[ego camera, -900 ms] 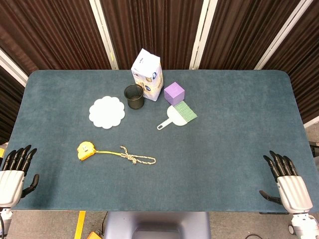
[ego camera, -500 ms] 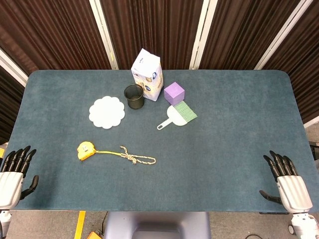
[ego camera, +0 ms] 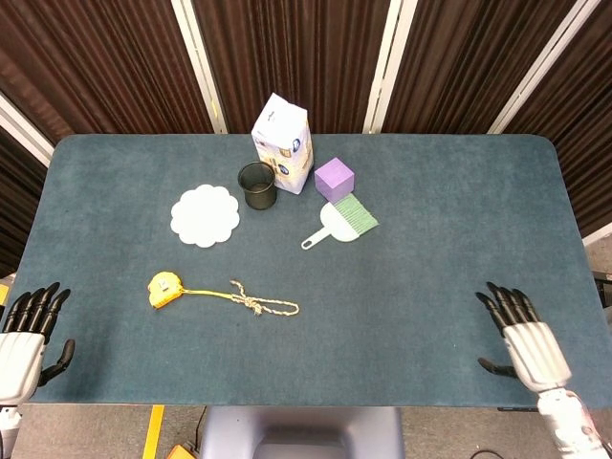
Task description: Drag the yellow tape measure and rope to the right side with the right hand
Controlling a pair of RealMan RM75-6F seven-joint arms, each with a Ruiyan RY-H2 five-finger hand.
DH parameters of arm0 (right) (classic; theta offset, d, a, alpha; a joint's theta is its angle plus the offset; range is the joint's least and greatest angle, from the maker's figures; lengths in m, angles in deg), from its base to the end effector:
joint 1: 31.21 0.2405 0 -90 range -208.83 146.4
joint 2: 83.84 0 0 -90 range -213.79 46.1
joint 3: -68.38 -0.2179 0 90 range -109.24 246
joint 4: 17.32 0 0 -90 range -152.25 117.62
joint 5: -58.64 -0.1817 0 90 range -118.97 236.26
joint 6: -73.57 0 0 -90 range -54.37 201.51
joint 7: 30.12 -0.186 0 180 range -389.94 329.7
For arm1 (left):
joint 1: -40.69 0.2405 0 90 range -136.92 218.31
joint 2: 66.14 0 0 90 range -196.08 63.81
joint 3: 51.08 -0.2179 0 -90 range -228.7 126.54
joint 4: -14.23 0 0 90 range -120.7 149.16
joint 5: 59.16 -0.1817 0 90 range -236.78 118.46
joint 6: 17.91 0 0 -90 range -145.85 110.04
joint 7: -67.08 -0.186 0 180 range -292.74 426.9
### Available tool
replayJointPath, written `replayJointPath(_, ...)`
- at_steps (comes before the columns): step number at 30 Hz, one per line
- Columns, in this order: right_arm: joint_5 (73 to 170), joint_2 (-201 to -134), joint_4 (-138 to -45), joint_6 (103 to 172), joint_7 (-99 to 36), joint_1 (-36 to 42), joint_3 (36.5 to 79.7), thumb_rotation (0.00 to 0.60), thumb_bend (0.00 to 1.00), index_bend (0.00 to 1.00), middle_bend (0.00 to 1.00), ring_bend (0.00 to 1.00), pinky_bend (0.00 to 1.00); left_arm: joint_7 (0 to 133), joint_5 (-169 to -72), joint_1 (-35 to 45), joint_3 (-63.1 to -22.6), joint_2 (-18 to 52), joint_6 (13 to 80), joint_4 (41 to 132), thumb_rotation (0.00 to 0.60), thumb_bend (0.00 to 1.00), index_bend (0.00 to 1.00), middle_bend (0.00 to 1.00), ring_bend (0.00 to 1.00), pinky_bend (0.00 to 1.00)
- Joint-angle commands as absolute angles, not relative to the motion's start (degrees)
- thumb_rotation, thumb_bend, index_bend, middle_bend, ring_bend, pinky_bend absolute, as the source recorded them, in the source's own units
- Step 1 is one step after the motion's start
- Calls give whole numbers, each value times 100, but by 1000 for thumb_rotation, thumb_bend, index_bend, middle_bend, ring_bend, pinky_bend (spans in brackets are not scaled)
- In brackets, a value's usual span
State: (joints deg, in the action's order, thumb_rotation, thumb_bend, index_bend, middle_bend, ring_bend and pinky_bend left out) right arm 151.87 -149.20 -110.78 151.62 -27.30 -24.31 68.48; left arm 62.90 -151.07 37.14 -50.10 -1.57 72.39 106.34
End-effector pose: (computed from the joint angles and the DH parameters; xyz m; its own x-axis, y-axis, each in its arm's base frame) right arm -0.2445 -0.2122 0.1220 0.4313 -0.1547 0.8889 -0.8974 -0.1755 0.4049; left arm -0.2491 0.2048 0.1685 0.4590 -0.0533 0.8868 0.8826 -0.0871 -0.4620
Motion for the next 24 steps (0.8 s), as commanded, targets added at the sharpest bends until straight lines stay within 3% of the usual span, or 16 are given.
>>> replayJointPath(1, 15013, -14910, -11515, 14357, -2394, -1793, 6554, 600, 95, 203, 0, 0, 0, 6366, -15123, 3743, -5001, -189, 7311, 10643, 600, 466, 46, 0, 0, 75)
replayJointPath(6, 14389, -15258, -11760, 13270, -1970, -892, 6043, 600, 95, 221, 0, 0, 0, 6401, -15173, 3776, -5046, -239, 7339, 10660, 600, 466, 46, 0, 0, 74)
replayJointPath(15, 13222, -16449, -11493, 12106, -1358, 399, 5458, 600, 95, 295, 0, 0, 0, 6517, -15169, 3868, -5062, -316, 7458, 10651, 600, 466, 45, 0, 0, 74)
replayJointPath(24, 12528, -17195, -11211, 11710, -898, 1100, 5541, 600, 95, 321, 0, 0, 0, 6489, -15073, 3902, -5009, -336, 7482, 10671, 600, 467, 45, 0, 0, 74)
